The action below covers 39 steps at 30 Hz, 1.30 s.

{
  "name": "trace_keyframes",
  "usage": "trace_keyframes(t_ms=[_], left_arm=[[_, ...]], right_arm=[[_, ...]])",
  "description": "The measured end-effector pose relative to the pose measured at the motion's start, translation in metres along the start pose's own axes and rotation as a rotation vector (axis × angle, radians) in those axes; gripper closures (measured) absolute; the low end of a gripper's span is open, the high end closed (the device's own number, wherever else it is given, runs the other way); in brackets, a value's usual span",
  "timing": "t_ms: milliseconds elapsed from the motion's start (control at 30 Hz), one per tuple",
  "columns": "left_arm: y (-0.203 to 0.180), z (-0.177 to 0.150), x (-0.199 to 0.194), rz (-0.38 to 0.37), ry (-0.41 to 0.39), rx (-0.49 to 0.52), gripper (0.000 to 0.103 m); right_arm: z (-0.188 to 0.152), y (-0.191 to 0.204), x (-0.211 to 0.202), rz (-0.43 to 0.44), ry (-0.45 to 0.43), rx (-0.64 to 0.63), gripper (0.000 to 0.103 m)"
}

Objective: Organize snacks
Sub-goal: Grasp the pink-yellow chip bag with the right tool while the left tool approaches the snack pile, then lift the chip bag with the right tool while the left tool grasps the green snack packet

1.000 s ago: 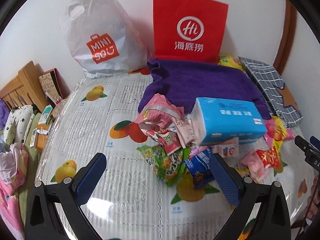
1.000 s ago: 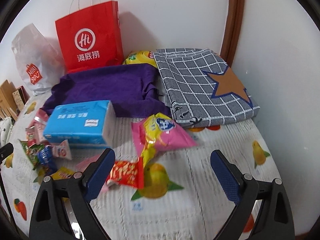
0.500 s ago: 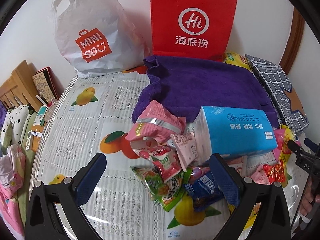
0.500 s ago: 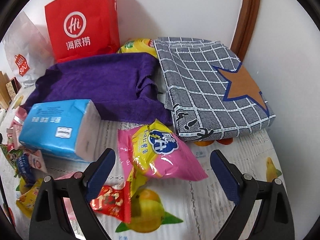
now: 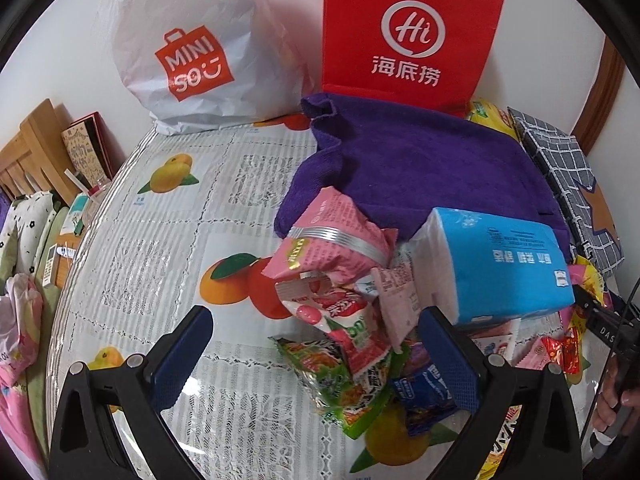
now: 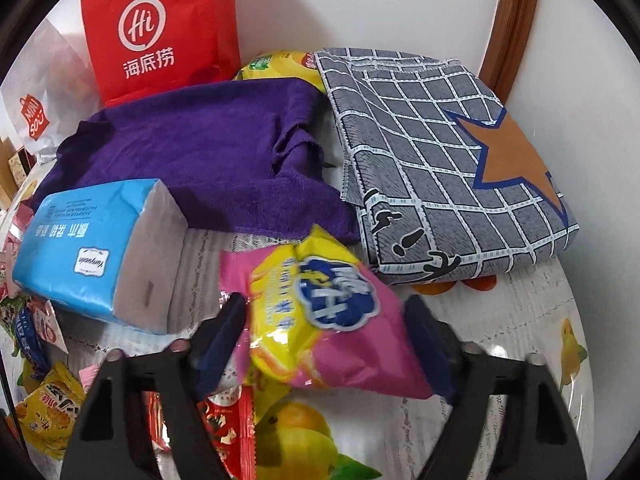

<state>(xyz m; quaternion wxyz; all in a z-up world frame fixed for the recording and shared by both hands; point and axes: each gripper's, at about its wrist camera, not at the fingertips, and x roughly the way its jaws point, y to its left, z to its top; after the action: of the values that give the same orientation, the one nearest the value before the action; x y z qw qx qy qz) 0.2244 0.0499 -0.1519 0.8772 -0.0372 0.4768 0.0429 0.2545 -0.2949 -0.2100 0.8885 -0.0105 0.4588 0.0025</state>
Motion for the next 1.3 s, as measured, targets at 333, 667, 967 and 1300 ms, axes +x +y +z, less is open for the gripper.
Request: trace_keyframes(t_ms=[333,667,967,1300], left_arm=[[0.016,-0.007,0.001,-0.015,0.007,-0.016,0.000],[0.020,-0.018,0.011,-0.023,0.037,-0.018,0.000],[0.011,-0.023,0.025,-0.040,0.072,-0.002,0.004],[0.006,-0.038,0.037,-0.074,0.118,0.023,0.006]], right_arm=[[-0.011,-0.007,-0.014,0.054,0.009,0.059,0.048],[-0.041,-0.010,-0.028,0.070,0.032,0.077,0.048],[-0.051,-0.010,-0.029,0.070,0.044,0.077,0.046],[-0.052,-0.005,-0.023,0.074,0.055,0.073,0.044]])
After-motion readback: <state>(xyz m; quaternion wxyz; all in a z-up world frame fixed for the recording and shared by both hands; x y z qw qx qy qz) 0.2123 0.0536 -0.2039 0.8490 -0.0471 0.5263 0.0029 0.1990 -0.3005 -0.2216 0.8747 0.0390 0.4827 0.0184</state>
